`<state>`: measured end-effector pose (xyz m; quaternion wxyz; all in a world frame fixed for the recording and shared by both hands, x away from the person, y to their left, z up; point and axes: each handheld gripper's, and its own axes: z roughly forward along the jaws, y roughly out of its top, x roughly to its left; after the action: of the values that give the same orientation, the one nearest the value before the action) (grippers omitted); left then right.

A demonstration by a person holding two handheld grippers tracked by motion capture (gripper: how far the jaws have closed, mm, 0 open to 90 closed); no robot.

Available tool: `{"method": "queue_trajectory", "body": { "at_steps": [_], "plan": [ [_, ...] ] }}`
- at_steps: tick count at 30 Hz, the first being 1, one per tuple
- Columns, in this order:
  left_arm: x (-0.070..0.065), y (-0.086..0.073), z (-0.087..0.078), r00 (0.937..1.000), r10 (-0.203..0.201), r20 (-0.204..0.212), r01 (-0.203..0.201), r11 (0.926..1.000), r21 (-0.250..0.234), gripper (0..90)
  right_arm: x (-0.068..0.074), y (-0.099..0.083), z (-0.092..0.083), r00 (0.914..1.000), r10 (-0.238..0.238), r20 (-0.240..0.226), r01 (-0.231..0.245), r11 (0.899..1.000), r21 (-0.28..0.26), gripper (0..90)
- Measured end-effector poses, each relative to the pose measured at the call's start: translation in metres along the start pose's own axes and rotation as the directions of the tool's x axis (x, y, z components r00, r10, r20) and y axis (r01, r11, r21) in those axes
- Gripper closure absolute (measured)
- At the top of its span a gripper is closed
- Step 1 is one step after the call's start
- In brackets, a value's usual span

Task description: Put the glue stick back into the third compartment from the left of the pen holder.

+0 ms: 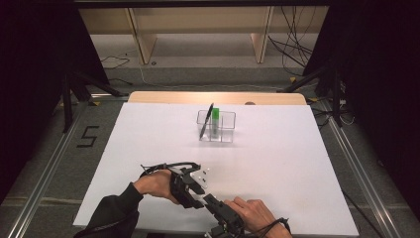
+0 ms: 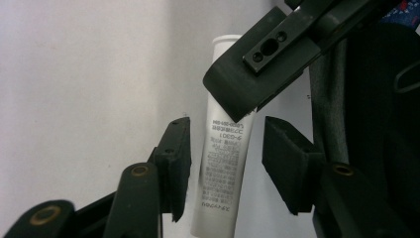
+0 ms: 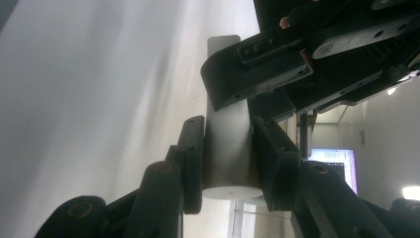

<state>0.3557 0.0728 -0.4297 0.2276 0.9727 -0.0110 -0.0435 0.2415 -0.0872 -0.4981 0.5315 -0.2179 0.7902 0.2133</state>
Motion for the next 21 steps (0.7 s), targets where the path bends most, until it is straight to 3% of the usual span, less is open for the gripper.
{"method": "queue_trajectory", "body": {
  "at_steps": [14, 21],
  "plan": [
    [0.0014, 0.001, 0.0029, 0.9995, 0.02, 0.024, -0.02, 0.9998, -0.003, 65.5, 0.0025, 0.0009, 0.0, 0.9999, -0.006, -0.01, 0.006, 1.0, -0.002, 67.6],
    [0.0025, -0.0015, 0.0062, 0.9978, 0.014, 0.064, -0.015, 0.9998, 0.012, 68.5, 0.0045, 0.0014, 0.0006, 0.9992, -0.034, -0.024, 0.033, 0.999, -0.02, 67.4]
  ]
}}
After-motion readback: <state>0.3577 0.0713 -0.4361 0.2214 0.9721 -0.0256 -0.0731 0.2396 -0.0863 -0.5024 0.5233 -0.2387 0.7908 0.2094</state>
